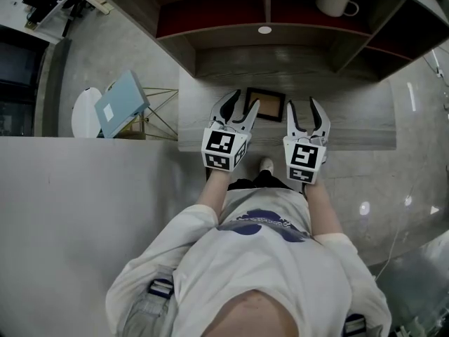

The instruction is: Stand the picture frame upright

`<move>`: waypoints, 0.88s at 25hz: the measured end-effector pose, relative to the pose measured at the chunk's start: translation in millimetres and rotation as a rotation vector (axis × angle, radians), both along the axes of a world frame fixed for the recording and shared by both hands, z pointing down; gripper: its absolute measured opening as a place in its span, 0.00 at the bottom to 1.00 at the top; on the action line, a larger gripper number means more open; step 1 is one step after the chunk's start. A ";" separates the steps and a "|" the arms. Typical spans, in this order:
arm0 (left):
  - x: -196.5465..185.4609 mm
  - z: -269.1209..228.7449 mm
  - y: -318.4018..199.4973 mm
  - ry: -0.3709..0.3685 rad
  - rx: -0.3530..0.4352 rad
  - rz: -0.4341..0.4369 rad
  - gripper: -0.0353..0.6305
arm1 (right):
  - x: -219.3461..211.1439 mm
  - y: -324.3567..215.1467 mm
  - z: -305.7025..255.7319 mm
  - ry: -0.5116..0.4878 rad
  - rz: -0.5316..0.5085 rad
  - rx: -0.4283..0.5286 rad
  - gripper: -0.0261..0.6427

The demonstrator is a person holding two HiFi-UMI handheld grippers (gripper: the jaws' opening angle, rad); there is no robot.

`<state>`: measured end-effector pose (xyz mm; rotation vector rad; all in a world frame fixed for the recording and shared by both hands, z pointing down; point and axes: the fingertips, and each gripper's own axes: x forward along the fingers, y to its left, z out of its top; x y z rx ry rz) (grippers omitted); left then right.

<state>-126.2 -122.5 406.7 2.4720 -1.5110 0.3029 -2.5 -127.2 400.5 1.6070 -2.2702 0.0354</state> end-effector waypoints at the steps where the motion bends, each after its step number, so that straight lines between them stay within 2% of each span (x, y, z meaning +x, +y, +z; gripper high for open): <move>1: 0.7 1.4 -4.5 -0.002 -0.003 -0.004 0.33 | 1.0 -5.4 1.5 -0.001 -0.005 -0.001 0.31; 7: -2.3 27.0 -19.3 -0.014 -0.074 -0.022 0.33 | 3.8 -26.5 25.2 -0.009 -0.011 -0.057 0.31; 16: -21.0 88.6 -38.8 -0.001 -0.227 -0.008 0.36 | -3.6 -43.0 89.3 -0.010 0.023 -0.211 0.32; 22: -24.5 137.8 -53.0 0.060 -0.349 0.022 0.36 | -8.0 -52.7 137.9 0.000 0.043 -0.310 0.31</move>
